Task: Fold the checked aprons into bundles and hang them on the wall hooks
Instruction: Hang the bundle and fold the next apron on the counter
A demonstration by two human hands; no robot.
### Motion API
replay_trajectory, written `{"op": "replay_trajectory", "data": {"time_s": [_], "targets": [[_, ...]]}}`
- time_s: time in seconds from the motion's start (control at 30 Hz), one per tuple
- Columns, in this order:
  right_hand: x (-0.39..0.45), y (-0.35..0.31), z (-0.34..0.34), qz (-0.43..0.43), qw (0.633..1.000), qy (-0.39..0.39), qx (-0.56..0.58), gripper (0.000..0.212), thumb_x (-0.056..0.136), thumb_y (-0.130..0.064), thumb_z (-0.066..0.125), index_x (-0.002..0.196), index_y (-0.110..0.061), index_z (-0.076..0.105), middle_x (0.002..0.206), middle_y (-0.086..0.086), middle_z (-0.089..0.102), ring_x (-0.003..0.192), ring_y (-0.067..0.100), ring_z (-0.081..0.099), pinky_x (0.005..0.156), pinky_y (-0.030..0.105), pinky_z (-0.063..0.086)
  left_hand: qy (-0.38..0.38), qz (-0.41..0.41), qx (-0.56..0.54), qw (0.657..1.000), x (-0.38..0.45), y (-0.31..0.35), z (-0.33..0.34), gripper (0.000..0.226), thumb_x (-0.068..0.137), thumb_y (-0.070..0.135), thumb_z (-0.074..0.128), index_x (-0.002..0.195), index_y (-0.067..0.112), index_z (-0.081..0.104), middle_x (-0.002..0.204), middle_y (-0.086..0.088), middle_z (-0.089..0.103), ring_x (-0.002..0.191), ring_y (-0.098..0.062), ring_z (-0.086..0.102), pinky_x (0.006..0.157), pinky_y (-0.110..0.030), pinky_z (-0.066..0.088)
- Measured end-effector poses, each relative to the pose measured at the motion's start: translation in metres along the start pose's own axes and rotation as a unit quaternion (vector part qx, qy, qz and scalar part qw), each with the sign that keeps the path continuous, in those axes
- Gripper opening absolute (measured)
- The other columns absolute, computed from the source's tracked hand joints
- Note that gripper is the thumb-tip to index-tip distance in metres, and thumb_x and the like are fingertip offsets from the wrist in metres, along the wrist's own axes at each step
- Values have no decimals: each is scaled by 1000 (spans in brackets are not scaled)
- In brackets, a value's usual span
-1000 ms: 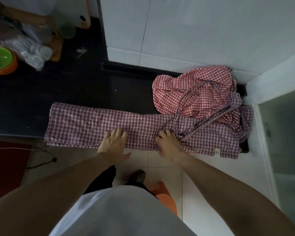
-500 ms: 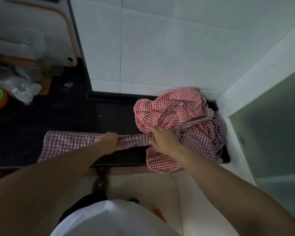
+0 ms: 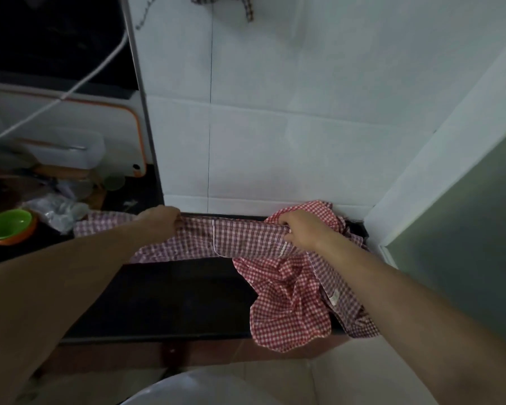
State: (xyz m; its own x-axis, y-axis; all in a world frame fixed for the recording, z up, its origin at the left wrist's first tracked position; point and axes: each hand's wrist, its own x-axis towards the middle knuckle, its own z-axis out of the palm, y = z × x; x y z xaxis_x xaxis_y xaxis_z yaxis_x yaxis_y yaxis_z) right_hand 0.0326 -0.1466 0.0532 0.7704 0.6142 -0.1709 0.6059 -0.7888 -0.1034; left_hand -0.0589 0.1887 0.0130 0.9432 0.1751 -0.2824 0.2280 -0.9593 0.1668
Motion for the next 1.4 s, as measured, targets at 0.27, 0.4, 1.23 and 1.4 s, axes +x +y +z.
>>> {"op": "replay_trajectory", "data": {"time_s": [0.27,0.4,1.23,1.4], "targets": [[15,31,-31,77,995,-40,-40,24,97,-29,54,115,-13,54,116,12,61,101,28,59,78,34,45,7,120,70,990,-1,-13,-53,23,89,45,69,89,22,62,90,4,61,77,-10,54,74,-28,45],[21,34,-45,53,995,79,13,9,94,-17,56,93,-19,48,96,2,53,88,25,54,65,32,31,71,101,118,985,10,-25,-68,9,95,19,58,104,19,60,109,-3,63,95,-21,60,86,-38,50],[30,-66,142,110,991,-6,-75,38,87,-12,64,124,-16,57,130,7,50,125,28,44,105,46,34,55,-17,100,993,7,-166,79,43,87,0,61,129,6,58,127,-19,56,114,-40,54,88,-50,51],[35,-96,175,117,981,-141,-71,26,93,-12,51,116,-24,52,131,0,43,127,22,37,106,43,31,-248,-100,87,960,8,-181,102,65,87,38,60,145,17,42,151,-10,36,136,-31,38,109,-45,38]]}}
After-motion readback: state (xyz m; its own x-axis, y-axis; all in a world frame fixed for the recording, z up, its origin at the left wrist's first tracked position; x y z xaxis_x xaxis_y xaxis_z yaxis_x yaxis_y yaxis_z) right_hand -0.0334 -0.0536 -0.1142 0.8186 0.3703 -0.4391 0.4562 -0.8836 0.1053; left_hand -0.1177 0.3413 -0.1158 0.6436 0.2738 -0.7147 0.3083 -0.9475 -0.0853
